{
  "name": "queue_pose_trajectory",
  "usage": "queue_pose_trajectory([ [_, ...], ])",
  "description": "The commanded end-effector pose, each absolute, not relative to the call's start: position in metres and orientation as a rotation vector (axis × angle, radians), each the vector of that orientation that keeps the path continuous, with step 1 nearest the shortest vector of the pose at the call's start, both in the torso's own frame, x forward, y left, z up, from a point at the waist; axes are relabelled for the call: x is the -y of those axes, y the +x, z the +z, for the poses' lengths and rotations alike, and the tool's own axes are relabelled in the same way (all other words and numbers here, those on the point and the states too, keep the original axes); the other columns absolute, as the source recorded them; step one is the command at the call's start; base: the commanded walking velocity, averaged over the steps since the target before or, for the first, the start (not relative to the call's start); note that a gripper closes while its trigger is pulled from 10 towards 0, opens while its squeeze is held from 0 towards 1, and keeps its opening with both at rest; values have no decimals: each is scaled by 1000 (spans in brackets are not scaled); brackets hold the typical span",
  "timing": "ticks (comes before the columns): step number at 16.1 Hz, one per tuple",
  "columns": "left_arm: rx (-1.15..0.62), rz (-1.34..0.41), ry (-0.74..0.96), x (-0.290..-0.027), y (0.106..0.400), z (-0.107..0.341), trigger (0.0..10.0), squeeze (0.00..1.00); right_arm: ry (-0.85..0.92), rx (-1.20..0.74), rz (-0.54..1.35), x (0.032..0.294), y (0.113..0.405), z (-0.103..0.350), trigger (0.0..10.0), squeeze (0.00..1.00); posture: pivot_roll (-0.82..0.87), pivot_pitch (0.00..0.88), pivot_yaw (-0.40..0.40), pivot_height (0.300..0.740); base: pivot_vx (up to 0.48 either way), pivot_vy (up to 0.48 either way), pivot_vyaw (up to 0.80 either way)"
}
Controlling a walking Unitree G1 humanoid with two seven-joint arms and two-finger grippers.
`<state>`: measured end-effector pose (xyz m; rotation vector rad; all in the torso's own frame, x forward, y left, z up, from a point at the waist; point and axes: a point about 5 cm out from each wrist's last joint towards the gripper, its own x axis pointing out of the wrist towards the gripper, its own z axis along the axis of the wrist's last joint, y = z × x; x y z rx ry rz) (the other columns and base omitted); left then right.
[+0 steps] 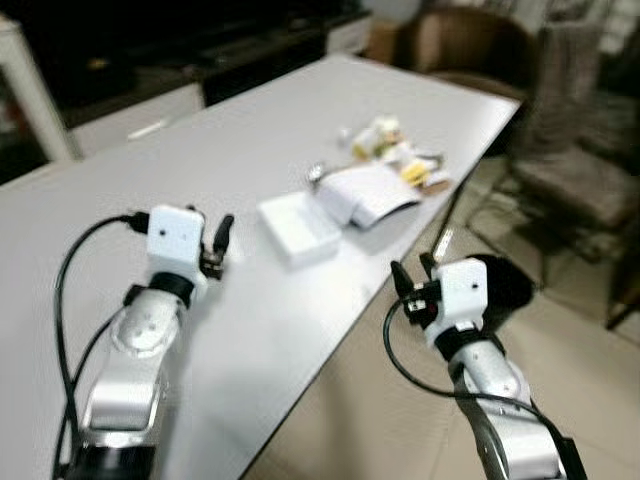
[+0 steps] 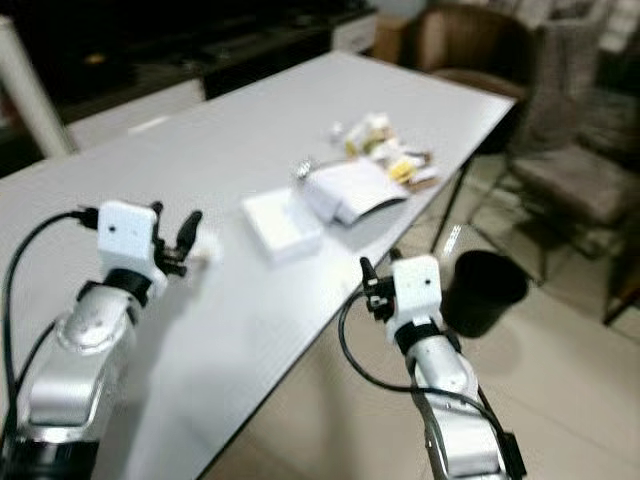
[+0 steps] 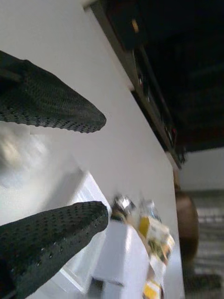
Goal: Picking trash to rubbish bin
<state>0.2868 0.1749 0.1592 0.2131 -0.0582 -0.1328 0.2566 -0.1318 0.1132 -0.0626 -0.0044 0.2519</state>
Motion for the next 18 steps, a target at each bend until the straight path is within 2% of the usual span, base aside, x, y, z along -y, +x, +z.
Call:
queue_pose_trajectory([
  [1,68,-167,215,-166,289,160,10000,0,-82,6,230,140,257,115,10000,0,-30,0,-6,740,458,0,0],
  [5,50,-171,206,-165,290,156,10000,0,-93,2,231,140,256,114,10000,0,-32,0,-7,740,445,0,0],
  [6,5,-179,156,-164,291,149,10000,0,-95,2,229,140,256,114,10000,0,-35,0,-8,740,0,0,0],
  [7,-32,-200,152,-163,291,141,10000,1000,-97,0,228,141,255,113,10000,0,-37,0,-9,740,0,0,0],
  [8,-40,-214,154,-162,290,137,10000,1000,-100,-1,226,142,255,113,10000,0,-43,0,-8,740,0,0,0],
  [14,-179,-39,202,-190,290,121,10000,1000,-114,-27,259,143,252,111,10000,0,-46,0,-17,740,0,0,0],
  [18,-202,-69,171,-189,288,121,10000,1000,-110,-86,294,141,249,103,10000,0,-44,0,-19,740,0,0,0],
])
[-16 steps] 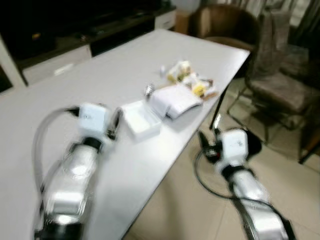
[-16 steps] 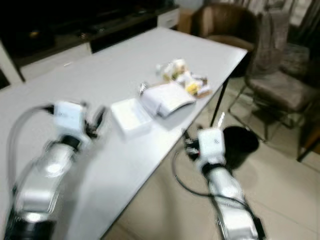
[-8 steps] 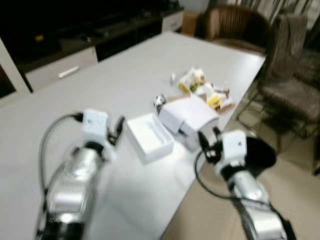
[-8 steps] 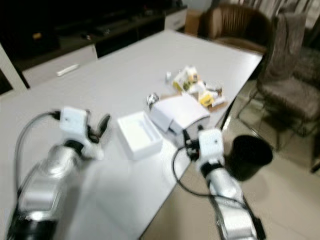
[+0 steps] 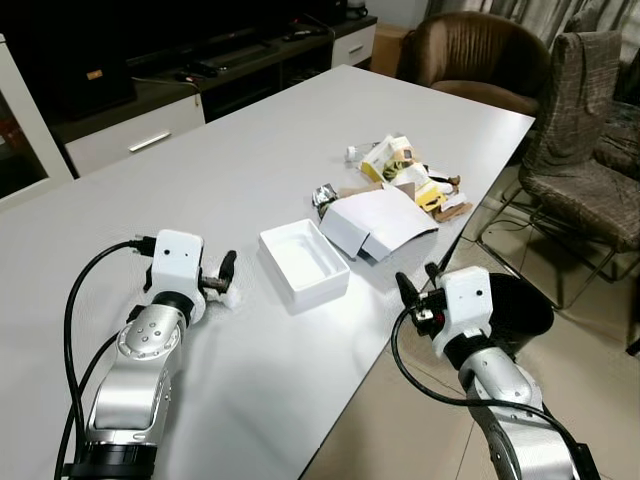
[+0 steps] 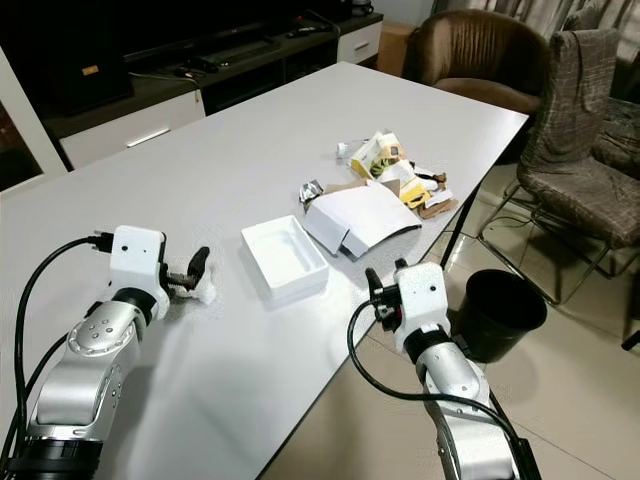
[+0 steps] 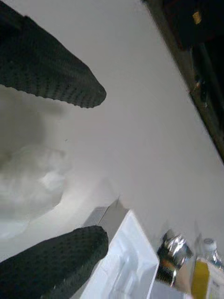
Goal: Picking trash to rubbish bin
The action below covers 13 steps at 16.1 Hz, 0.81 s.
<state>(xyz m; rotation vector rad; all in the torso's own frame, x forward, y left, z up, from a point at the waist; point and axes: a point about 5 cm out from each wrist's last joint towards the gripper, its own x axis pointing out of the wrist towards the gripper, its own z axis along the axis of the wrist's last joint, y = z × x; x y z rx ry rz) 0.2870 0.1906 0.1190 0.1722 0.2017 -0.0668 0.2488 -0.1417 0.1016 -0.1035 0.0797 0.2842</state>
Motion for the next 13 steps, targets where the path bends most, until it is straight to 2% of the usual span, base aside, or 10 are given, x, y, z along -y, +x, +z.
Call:
queue_pose_trajectory([
  [1,-214,-137,145,-183,285,119,10000,1000,-95,-105,297,141,248,99,10000,0,-47,0,-20,740,0,0,0],
  [5,-270,-159,121,-177,284,106,10000,1000,-82,-123,311,138,246,96,10000,0,-51,0,-23,740,0,0,0],
  [8,-307,-88,237,-186,289,92,10000,1000,-85,-126,327,136,243,96,10000,0,-60,0,-19,740,0,0,0],
  [9,-310,-61,283,-190,290,91,10000,592,-89,-127,326,137,243,96,10000,0,-60,0,-19,740,0,0,0],
  [10,-316,-38,318,-195,291,90,10000,0,-93,-127,323,138,243,96,10000,0,-59,0,-18,740,0,0,0],
  [13,-324,-55,314,-195,290,89,10000,0,-94,-125,320,138,243,96,10000,0,-58,0,-17,740,0,0,0],
])
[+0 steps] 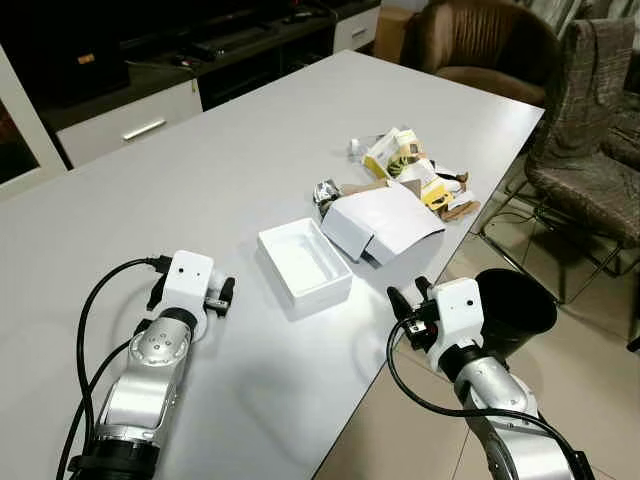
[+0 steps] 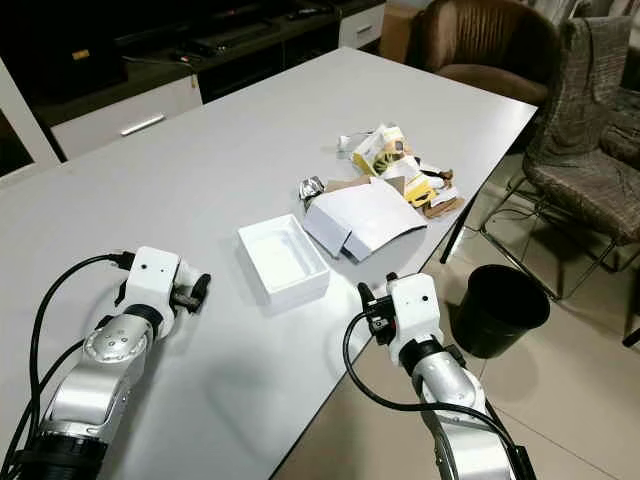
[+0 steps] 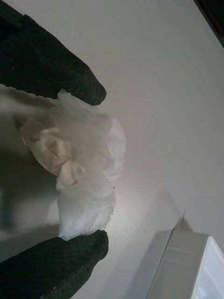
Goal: Picking trash to rubbish bin
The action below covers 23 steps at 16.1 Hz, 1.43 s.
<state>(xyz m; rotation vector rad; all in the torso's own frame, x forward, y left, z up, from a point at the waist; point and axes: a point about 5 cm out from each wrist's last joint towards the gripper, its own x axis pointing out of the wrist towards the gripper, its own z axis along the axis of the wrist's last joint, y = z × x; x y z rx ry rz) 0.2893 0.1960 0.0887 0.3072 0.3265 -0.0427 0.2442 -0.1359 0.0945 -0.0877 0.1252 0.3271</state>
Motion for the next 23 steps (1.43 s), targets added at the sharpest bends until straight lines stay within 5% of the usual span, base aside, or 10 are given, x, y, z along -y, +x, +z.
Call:
queue_pose_trajectory([
  [1,-326,-60,312,-195,290,89,10000,0,-94,-125,319,138,244,96,10000,0,-58,0,-17,740,0,0,0],
  [2,-322,-68,306,-194,290,88,2196,0,-93,-124,321,137,244,97,10000,0,-58,0,-17,740,0,0,0],
  [3,-319,-72,302,-193,290,87,0,0,-91,-123,322,136,244,97,10000,0,-57,0,-16,740,0,0,0],
  [19,-334,-120,227,-194,283,85,0,0,-16,-127,395,119,264,104,10000,0,-35,0,-23,740,0,0,0],
  [20,-330,-118,227,-194,283,86,0,0,-7,-134,409,116,269,105,10000,569,-35,0,-23,740,0,0,0],
  [21,-322,-111,228,-196,283,88,0,0,17,-151,438,110,277,107,10000,1000,-34,0,-22,740,0,0,0],
  [23,-308,-99,235,-200,282,92,0,0,13,-197,450,103,291,105,10000,1000,-30,0,-23,740,0,0,0],
])
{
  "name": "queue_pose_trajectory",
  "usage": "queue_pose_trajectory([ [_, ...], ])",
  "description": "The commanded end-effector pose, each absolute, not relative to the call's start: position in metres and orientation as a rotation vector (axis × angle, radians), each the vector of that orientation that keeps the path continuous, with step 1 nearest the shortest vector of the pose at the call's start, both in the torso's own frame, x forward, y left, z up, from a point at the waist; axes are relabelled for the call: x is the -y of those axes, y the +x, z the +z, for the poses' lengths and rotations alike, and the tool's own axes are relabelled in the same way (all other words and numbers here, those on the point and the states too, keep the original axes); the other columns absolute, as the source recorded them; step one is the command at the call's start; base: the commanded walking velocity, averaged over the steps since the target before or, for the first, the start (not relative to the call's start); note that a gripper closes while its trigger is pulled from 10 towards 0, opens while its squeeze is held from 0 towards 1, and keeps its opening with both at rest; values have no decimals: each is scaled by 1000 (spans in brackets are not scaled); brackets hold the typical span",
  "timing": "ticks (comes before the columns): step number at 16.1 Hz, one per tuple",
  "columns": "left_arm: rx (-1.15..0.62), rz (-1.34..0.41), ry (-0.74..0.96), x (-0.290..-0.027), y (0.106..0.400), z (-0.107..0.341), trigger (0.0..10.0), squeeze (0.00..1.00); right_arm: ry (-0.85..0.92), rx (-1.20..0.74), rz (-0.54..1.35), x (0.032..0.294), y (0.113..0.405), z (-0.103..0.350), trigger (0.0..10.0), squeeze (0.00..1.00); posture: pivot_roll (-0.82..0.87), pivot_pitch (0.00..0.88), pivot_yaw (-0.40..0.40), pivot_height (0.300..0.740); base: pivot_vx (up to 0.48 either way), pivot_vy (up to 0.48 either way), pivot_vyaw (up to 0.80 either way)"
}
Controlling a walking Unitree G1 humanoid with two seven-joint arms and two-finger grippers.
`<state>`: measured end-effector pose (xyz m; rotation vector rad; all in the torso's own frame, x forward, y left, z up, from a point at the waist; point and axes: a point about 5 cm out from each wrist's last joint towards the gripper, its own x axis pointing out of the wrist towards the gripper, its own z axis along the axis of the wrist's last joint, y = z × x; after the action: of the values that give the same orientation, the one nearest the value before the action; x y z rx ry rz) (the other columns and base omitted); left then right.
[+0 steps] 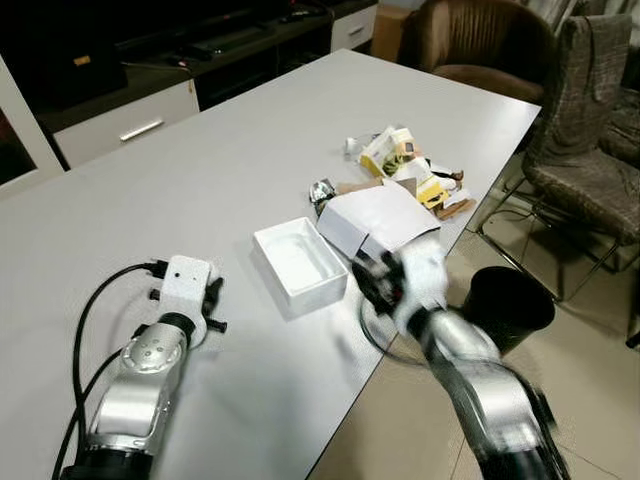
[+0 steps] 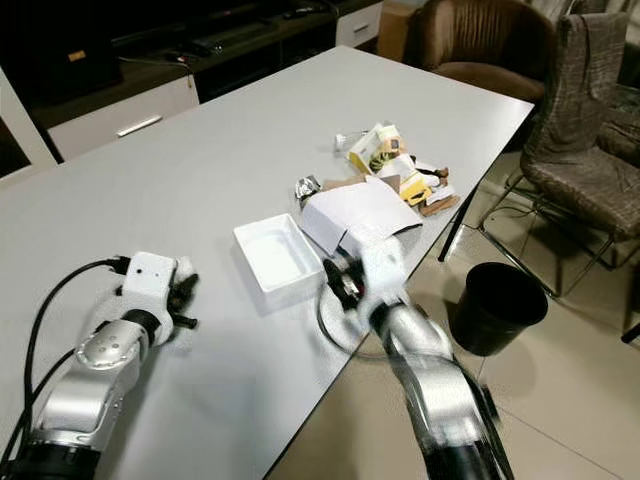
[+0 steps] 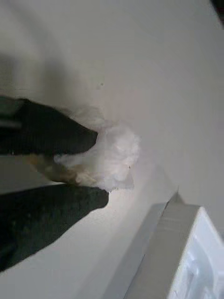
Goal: Picking trash to rubbish bin
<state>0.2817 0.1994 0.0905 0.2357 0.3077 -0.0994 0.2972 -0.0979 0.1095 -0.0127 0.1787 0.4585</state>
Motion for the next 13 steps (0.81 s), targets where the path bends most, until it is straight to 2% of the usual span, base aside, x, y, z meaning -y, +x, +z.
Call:
queue_pose_trajectory([
  [1,-289,-81,243,-205,279,98,0,0,-30,-245,441,98,308,103,10000,1000,-26,0,-25,740,0,0,0],
  [6,-231,-50,257,-214,278,118,0,0,-2,-319,472,84,347,105,10000,1000,10,0,-42,740,0,0,0],
  [7,-228,-46,258,-214,278,120,0,0,-21,-357,481,82,350,103,10000,878,11,0,-45,740,0,0,0],
  [8,-228,-45,258,-214,277,120,0,0,-42,-385,503,79,351,101,10000,0,13,0,-47,740,0,0,0],
  [13,-230,-82,251,-207,275,123,0,0,-110,-558,612,71,343,74,10000,0,25,0,-55,740,0,0,0],
])
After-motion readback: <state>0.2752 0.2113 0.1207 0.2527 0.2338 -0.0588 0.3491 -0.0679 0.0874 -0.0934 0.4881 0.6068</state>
